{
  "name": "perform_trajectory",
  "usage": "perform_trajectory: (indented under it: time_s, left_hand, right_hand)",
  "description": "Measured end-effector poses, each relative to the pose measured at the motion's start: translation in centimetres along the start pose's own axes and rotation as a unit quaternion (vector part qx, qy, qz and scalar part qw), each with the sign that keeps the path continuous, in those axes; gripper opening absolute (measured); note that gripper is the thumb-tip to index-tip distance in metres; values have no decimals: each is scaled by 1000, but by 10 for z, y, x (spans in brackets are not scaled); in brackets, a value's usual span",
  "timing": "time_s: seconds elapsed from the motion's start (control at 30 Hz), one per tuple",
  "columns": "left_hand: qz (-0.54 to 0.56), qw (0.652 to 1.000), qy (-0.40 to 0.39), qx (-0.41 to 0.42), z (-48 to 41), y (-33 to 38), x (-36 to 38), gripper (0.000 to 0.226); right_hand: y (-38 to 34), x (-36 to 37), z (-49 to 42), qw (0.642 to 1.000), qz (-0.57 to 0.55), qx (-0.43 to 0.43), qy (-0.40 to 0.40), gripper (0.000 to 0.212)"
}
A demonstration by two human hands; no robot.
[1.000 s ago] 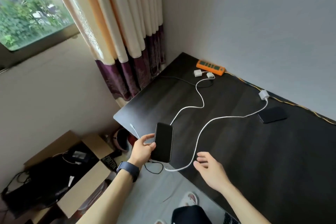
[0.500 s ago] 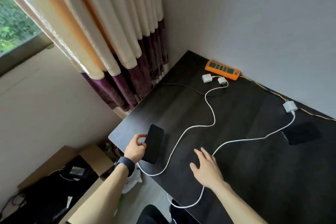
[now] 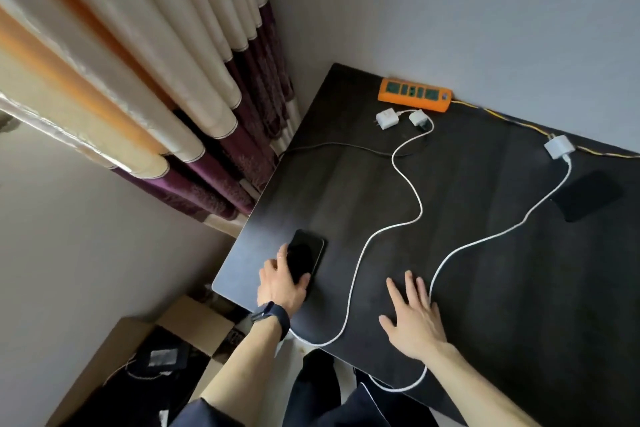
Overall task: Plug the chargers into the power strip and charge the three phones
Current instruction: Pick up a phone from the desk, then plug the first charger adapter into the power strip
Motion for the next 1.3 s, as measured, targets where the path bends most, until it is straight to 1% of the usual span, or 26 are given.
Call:
perform_trajectory:
  time_s: [0.03, 0.1, 0.23, 0.37, 0.7, 0.8, 0.87, 0.97, 1.1, 1.2, 1.3]
  left_hand:
    - [-38, 999, -11, 15, 1, 0, 1, 81]
    - [-85, 995, -22, 37, 0, -4, 3, 87]
    - [-87, 995, -17, 41, -6, -16, -2, 79]
    - [-109, 991, -29, 70, -15, -22, -6, 78]
    - [-172, 979, -52, 94, -27, -11, -11, 88]
    - [-166, 978, -56, 115, -33, 4, -15, 81]
    - [-155, 977, -56, 138, -40, 20, -18, 75]
    - [-141, 973, -48, 174, -52, 55, -23, 71]
    - [-149, 963, -29, 221, -72, 109, -23, 72]
    - [-152, 955, -2, 255, -104, 160, -12, 72]
    - [-173, 943, 34, 283, -141, 201, -1, 72]
  right_hand:
    - [-7, 0, -2, 1000, 0, 14, -7, 78]
    - [-19, 2, -4, 999, 2, 39, -21, 77]
    - [-27, 7, -4, 997, 5, 68, -21, 82]
    - [-26, 9, -2, 998, 5, 70, -7, 81]
    - [-33, -6, 0, 990, -83, 110, -32, 68]
    - [-32, -16, 1, 985, -111, 119, -52, 62]
    - [-30, -30, 3, 981, -148, 118, -48, 54]
    - [-26, -64, 0, 970, -217, 109, 7, 41]
    - [-17, -136, -26, 948, -271, 95, 136, 33]
    - [-10, -206, -70, 936, -248, 60, 240, 33]
    - [-14, -267, -121, 932, -190, 17, 308, 40]
Point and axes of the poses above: each hand's wrist, its own z-axis away from the middle knuckle, its own x-axis out of the palm, y = z × x, the point moved 9 cm from there along -z, towards the middle knuckle, and after that the axes turned 2 degrees about -x, right-handed, at the moved point
